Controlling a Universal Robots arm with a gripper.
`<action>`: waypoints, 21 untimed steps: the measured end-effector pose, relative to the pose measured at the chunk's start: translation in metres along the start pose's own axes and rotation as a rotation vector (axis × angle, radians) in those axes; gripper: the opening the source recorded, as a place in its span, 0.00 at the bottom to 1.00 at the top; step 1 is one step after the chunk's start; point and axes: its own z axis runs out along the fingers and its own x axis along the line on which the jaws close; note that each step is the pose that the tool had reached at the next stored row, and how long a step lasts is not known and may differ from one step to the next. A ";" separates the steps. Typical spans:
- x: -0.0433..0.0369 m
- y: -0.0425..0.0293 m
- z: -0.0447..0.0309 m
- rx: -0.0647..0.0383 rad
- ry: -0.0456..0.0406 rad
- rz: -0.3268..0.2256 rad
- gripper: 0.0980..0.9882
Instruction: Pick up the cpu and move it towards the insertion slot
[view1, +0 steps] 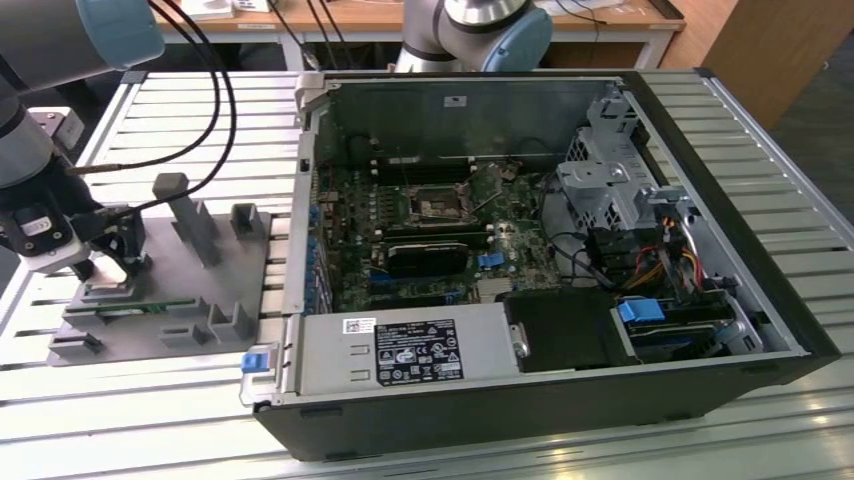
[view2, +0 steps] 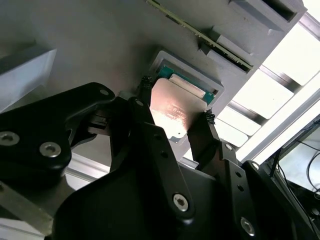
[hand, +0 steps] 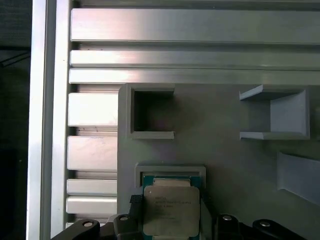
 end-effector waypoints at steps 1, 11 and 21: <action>0.0000 0.0000 0.0000 -0.001 -0.0001 0.000 0.50; 0.0000 0.0001 -0.0058 -0.001 0.0001 0.000 0.50; 0.0001 0.0002 -0.0084 -0.001 0.0003 0.000 0.50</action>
